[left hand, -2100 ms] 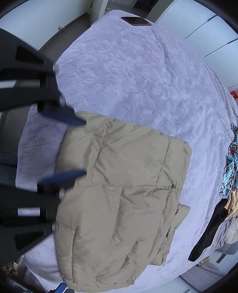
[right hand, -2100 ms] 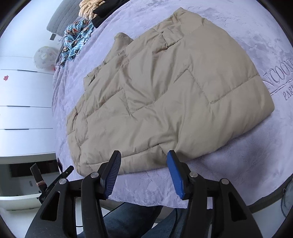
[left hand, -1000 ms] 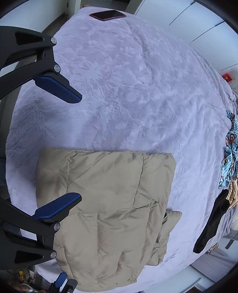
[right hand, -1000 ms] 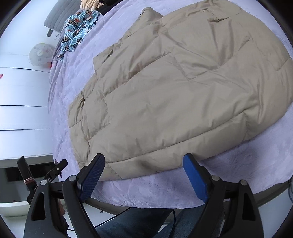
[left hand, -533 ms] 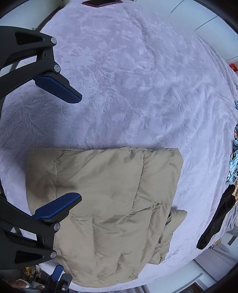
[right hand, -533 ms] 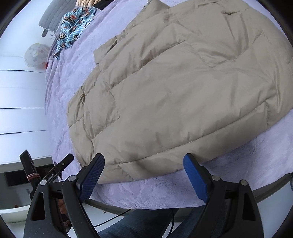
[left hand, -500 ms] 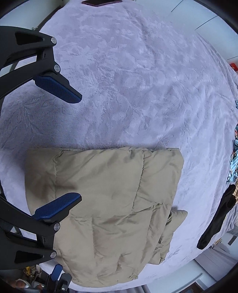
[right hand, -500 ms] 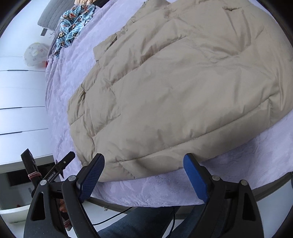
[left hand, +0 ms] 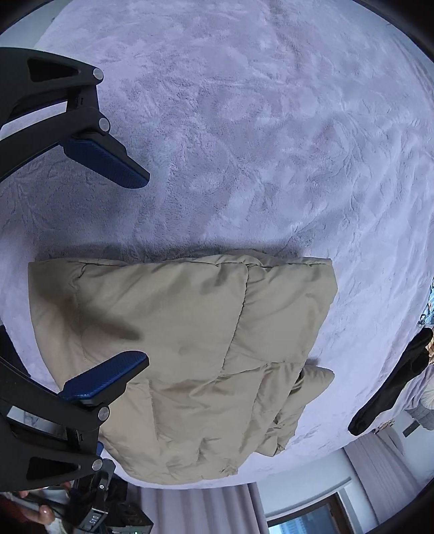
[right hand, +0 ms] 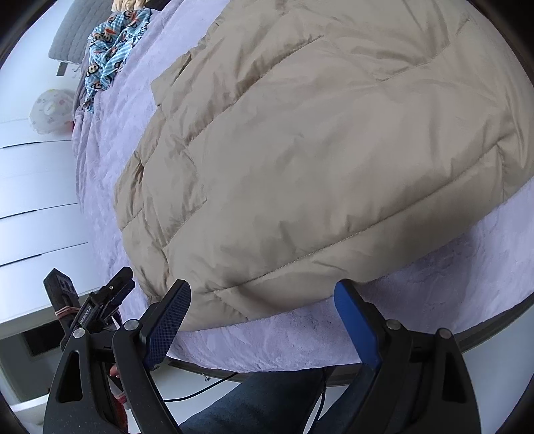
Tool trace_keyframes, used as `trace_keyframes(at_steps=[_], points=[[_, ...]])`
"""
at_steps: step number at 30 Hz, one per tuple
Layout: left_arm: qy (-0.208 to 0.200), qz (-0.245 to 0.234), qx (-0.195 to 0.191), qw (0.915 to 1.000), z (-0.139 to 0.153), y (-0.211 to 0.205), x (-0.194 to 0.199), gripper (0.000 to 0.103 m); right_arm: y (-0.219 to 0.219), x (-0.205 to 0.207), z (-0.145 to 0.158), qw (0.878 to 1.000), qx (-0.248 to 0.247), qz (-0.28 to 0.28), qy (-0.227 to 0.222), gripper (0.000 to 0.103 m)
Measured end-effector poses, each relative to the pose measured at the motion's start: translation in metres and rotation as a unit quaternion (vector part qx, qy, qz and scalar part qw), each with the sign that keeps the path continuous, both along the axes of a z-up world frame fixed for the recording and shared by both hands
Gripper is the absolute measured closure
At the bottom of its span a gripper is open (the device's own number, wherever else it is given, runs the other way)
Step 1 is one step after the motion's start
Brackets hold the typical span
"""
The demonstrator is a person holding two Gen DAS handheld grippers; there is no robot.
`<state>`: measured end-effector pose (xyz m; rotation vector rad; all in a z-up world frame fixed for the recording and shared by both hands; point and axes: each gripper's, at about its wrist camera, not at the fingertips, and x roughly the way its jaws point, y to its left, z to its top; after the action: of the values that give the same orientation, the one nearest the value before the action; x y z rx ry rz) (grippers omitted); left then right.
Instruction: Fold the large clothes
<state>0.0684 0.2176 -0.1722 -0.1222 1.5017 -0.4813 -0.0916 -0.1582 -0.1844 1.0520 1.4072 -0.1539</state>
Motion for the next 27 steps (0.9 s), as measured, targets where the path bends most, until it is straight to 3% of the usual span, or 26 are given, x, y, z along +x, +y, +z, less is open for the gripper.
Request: trace_keyframes(at_steps=[5,10,17,26,27], points=[[0.034,-0.029,-0.044,0.9980,-0.022,-0.001,0.013,0.005,-0.004,-0.003,-0.002,1.000,-0.003,-0.006,0.009,0.013],[0.108,-0.051,-0.126,0.9849,-0.059,-0.018,0.023,0.005,-0.004,-0.001,-0.001,1.000,-0.011,-0.005,0.019,0.013],[0.131,-0.070,-0.197,0.9691,-0.072,-0.057,0.041,0.005,0.002,0.006,0.000,0.999,-0.020,0.002,0.030,0.013],[0.139,-0.134,-0.178,0.9649,-0.081,-0.092,0.036,0.005,0.008,0.009,-0.001,0.999,-0.025,0.007,0.038,0.013],[0.143,-0.137,-0.175,0.9645,-0.080,-0.093,0.037,0.010,0.008,0.010,-0.001,0.999,-0.025,0.008,0.039,0.013]])
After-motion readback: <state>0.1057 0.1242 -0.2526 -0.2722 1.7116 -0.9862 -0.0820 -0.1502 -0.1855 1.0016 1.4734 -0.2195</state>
